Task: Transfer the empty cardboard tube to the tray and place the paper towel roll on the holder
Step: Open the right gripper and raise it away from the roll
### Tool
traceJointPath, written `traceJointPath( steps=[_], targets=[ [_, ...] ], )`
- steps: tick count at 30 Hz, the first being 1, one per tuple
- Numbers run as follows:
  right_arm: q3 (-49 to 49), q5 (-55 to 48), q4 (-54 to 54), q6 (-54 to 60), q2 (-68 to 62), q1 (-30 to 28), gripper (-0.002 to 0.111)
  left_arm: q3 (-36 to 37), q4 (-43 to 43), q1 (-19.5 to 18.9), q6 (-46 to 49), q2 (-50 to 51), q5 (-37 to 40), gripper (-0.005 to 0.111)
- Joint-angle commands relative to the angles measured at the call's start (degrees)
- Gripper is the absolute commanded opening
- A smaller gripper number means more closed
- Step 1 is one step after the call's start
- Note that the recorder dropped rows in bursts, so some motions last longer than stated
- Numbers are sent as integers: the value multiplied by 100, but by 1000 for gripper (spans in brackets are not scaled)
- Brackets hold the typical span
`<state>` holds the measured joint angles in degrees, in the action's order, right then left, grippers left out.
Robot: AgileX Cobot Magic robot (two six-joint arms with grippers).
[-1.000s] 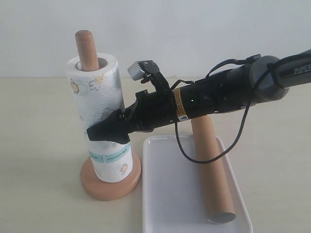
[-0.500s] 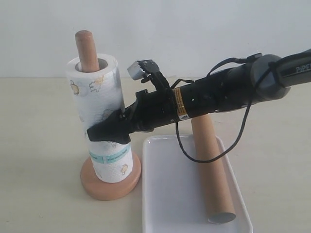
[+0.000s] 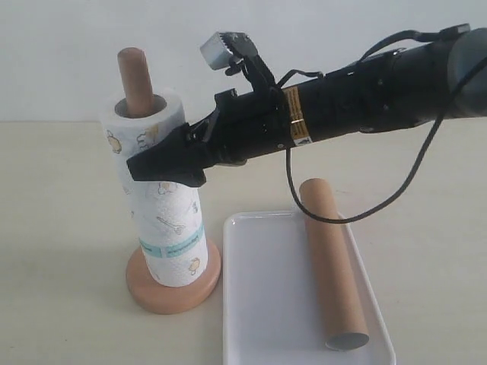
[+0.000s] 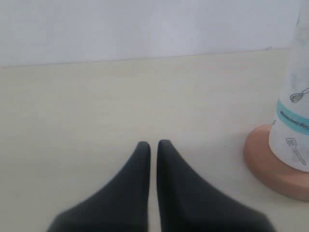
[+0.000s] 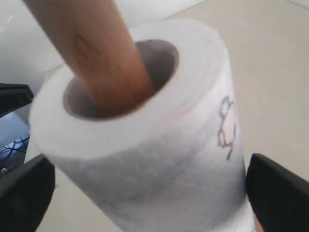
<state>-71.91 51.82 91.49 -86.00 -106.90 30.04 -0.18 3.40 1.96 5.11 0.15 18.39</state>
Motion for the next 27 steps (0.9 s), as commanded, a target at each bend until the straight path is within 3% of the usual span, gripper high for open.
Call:
traceJointPath(
  steps=[1,10,27],
  targets=[
    [-12,19,302,-309,416,-8,105,18,18,-23,10,-15,-13,4],
    [-12,30,846,-962,1265,-8,105,18,18,-23,10,-15,-13,4],
    [-12,303,846,-1895,2895,-22,105,18,18,-23,10,-15,-13,4]
  ],
)
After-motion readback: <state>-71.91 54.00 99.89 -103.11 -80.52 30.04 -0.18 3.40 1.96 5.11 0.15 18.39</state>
